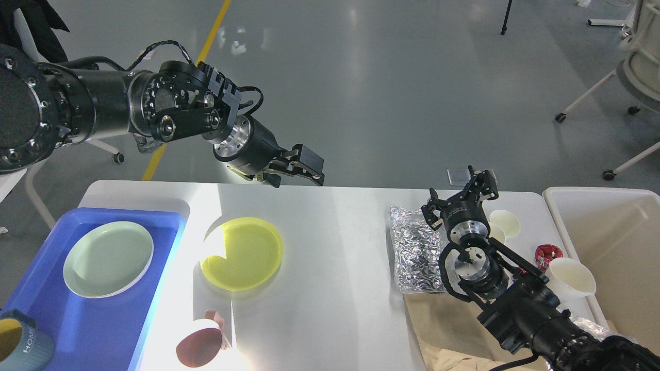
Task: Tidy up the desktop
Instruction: 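Raise the left arm and swing the left gripper over the yellow plate, then lower the left gripper onto the pink mug and grasp its rim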
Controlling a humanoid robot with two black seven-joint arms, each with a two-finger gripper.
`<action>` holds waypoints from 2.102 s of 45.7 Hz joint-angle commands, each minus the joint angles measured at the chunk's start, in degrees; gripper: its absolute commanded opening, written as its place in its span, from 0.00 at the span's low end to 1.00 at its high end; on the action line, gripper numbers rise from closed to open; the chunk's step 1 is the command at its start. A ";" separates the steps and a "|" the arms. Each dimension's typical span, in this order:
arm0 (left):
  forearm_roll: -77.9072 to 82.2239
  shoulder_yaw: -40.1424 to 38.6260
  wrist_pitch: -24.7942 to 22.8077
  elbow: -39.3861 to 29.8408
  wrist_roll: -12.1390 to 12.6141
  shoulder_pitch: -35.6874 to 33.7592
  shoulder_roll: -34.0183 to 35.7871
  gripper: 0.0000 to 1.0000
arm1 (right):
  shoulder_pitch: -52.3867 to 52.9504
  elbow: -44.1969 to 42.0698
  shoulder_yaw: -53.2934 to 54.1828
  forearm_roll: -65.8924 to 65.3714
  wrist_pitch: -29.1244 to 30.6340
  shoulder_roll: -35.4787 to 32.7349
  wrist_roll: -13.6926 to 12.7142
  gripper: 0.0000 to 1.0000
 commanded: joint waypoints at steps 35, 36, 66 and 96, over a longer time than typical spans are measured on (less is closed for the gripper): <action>-0.26 -1.46 -1.05 -3.16 0.01 3.53 -2.03 0.98 | -0.01 -0.09 0.00 0.00 0.08 0.00 0.00 1.00; -0.18 -1.38 -1.40 -4.03 0.01 3.44 -2.03 0.98 | -0.01 -0.09 0.00 0.00 0.00 0.00 -0.08 1.00; 3.25 14.09 4.21 -27.59 3.26 5.11 -1.24 0.98 | -0.01 -0.09 0.00 0.00 0.00 0.00 0.00 1.00; 9.05 22.00 14.05 -31.38 6.78 6.43 1.22 0.96 | 0.07 -0.09 0.00 0.00 0.00 0.00 0.00 1.00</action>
